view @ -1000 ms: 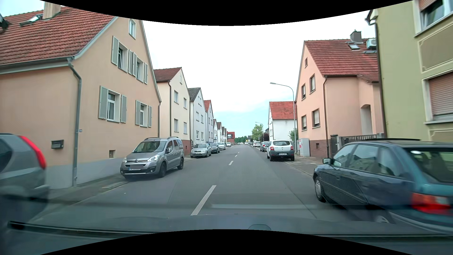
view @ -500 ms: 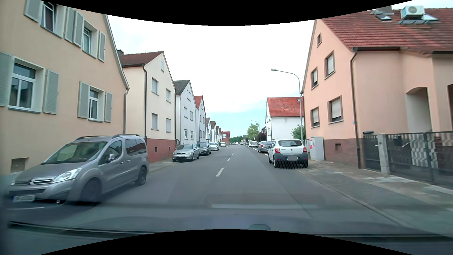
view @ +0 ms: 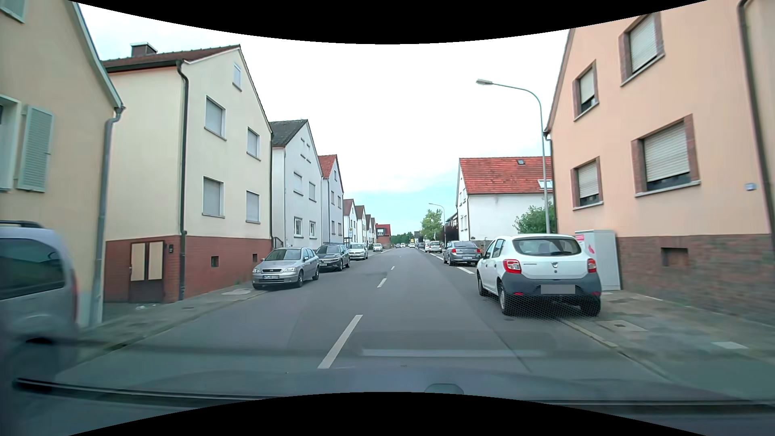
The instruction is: Follow the waypoints while adhering to traffic rules and regulations
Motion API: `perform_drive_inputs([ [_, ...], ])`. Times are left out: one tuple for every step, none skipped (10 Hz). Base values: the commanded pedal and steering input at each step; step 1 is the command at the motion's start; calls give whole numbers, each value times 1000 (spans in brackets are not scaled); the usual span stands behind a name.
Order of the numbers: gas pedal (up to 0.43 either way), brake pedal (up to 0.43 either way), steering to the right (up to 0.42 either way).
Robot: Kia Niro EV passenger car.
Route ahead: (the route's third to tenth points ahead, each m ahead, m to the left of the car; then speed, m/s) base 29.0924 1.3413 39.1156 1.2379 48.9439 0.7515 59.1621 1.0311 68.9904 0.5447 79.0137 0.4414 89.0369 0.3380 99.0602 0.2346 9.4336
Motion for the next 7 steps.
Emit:
perform_drive_inputs([
  [197,0,-4],
  [197,0,-4],
  [197,0,-5],
  [197,0,-5],
  [197,0,-5],
  [197,0,-4],
  [197,0,-4],
])
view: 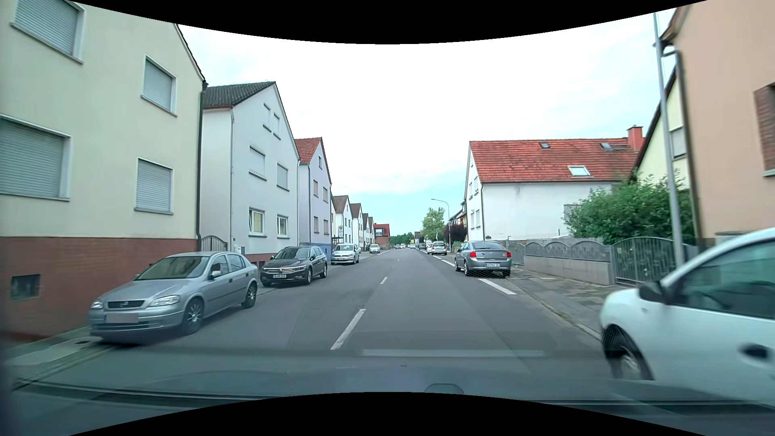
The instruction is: Follow the waypoints while adhering to traffic rules and regulations
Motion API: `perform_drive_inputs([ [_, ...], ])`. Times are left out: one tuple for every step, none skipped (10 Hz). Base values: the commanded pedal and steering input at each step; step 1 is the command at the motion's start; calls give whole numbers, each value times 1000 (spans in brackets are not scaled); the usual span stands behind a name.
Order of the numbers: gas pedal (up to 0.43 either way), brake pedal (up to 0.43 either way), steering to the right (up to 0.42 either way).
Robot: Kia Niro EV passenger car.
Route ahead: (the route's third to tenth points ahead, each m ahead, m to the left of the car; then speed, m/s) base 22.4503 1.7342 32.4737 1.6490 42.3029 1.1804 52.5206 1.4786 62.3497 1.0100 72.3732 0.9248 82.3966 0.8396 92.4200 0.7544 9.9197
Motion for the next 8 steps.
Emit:
perform_drive_inputs([
  [197,0,-4],
  [197,0,-3],
  [197,0,-2],
  [197,0,-2],
  [197,0,-2],
  [197,0,-3],
  [197,0,-3],
  [197,0,-3],
])
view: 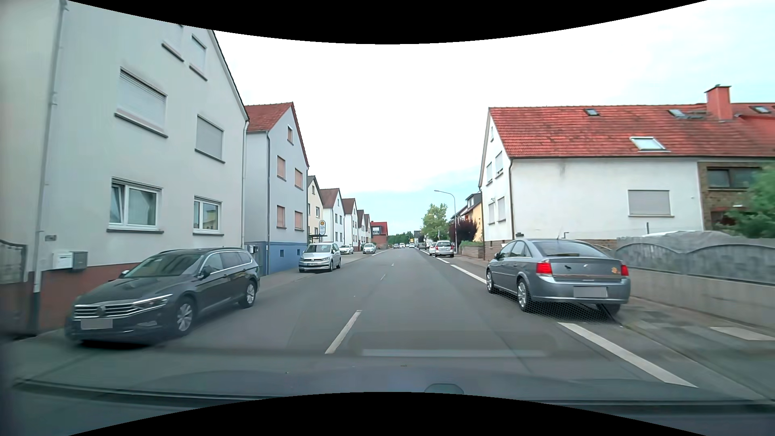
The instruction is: Follow the waypoints while adhering to traffic rules and regulations
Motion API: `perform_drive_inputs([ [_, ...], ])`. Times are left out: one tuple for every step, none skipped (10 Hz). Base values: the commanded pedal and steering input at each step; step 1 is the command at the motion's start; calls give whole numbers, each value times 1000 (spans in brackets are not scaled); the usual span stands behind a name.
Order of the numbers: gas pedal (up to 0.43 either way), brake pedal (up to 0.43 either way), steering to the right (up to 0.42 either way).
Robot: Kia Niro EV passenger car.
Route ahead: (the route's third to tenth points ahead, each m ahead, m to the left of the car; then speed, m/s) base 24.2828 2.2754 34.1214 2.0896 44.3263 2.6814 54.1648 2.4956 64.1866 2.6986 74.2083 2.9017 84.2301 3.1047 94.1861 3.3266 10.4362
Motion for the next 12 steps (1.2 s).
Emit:
perform_drive_inputs([
  [197,0,-4],
  [197,0,-4],
  [197,0,-4],
  [197,0,-4],
  [197,0,-4],
  [197,0,-4],
  [197,0,-4],
  [189,0,-4],
  [177,0,-4],
  [169,0,-4],
  [169,0,-4],
  [157,0,-4],
])
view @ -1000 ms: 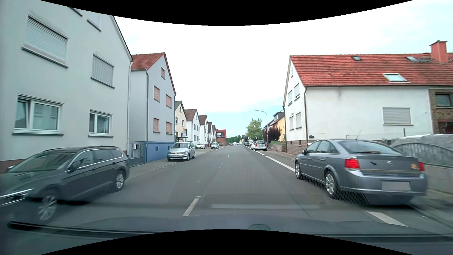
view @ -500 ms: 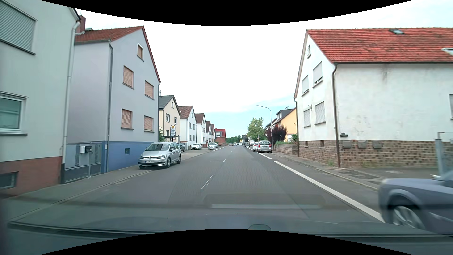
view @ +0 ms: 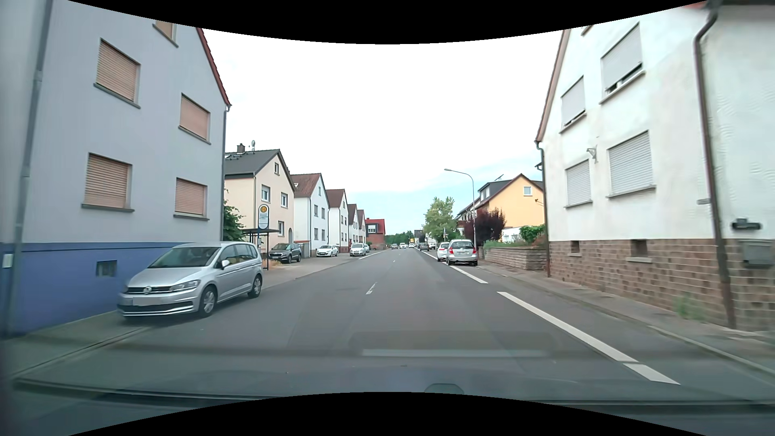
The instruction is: Follow the waypoints while adhering to traffic rules and regulations
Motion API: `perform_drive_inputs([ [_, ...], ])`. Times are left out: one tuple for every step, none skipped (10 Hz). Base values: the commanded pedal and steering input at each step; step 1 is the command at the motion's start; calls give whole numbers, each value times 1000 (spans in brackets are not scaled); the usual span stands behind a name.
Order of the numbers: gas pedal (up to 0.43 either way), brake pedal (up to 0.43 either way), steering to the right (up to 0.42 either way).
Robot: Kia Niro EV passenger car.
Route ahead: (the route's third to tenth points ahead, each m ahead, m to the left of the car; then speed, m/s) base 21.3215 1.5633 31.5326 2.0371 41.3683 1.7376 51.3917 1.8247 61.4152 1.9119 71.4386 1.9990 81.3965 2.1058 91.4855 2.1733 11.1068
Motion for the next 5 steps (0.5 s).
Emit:
perform_drive_inputs([
  [157,0,-4],
  [150,0,-4],
  [150,0,-4],
  [150,0,-4],
  [150,0,-4],
])
